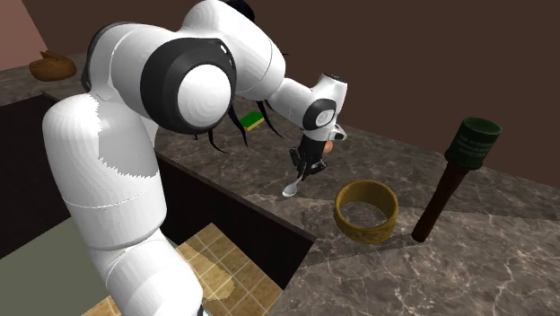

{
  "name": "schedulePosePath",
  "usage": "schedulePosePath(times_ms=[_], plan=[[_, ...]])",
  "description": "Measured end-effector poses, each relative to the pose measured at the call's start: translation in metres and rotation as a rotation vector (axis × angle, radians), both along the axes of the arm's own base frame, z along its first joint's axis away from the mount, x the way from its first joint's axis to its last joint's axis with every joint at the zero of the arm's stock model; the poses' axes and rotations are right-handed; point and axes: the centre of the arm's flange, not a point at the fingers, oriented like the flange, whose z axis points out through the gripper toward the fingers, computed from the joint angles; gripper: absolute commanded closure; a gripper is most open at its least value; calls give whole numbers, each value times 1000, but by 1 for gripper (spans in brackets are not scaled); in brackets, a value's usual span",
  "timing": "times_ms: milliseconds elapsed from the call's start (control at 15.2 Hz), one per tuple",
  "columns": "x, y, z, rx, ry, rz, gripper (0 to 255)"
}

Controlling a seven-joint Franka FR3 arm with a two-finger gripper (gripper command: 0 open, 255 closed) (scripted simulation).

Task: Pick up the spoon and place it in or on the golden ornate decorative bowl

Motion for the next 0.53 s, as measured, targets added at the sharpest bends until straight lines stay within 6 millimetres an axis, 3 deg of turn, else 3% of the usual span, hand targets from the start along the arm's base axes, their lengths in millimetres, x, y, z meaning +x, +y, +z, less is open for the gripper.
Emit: schedulePosePath(times_ms=[330,528], plan=[[0,0,0,0,-1,0,255],[-1,0,11,0,1,1,255]])
